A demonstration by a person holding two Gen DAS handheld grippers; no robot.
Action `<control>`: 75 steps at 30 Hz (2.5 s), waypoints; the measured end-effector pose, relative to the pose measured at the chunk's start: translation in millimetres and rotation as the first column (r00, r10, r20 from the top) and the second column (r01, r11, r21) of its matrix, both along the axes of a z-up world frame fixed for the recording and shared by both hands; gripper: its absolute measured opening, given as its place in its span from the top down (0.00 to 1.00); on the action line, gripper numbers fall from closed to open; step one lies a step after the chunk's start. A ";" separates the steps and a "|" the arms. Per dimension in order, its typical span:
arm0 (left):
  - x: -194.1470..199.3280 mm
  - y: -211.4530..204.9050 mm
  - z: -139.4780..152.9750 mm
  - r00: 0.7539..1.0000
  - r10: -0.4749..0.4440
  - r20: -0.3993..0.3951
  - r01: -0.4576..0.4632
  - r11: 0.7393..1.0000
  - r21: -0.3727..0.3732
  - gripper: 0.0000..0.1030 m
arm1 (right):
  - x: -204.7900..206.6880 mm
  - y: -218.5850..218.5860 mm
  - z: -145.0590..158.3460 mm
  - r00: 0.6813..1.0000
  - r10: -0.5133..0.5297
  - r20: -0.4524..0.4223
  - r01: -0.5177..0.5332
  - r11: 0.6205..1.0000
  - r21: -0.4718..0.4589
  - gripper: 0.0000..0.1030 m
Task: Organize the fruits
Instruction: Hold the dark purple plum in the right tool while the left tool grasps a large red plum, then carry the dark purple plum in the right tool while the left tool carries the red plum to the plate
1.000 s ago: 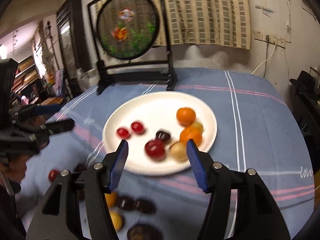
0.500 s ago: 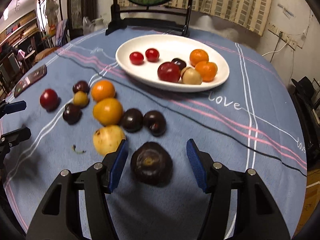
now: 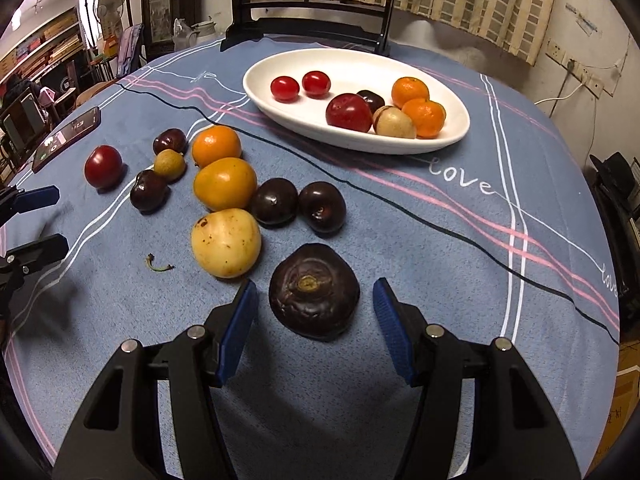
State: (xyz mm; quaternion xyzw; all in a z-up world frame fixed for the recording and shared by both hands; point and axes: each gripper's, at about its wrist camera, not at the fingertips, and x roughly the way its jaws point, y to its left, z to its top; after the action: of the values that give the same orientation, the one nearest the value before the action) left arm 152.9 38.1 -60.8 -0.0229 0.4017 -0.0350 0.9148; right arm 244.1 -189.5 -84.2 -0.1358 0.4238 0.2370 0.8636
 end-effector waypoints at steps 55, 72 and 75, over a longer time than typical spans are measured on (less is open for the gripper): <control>66.2 27.6 -10.3 0.994 0.033 -0.102 -0.031 0.999 0.030 0.59 | 8.6 -30.2 14.0 0.997 -0.076 -0.033 0.080 0.982 0.169 0.56; 75.7 -4.5 42.0 0.999 -0.046 0.015 0.046 0.999 -0.023 0.59 | 6.0 -38.3 40.2 0.999 -0.046 0.017 0.037 0.935 0.353 0.56; 96.6 -15.8 53.3 0.997 -0.065 0.043 0.067 0.996 -0.052 0.59 | 14.2 -40.0 49.2 0.995 -0.086 0.045 0.063 0.923 0.378 0.56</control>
State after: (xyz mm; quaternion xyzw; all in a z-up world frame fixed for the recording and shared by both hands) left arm 249.5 22.3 -7.5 -0.0333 0.3822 -0.0766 0.9203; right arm 258.3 -229.5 -35.0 0.0415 0.3491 0.2766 0.8944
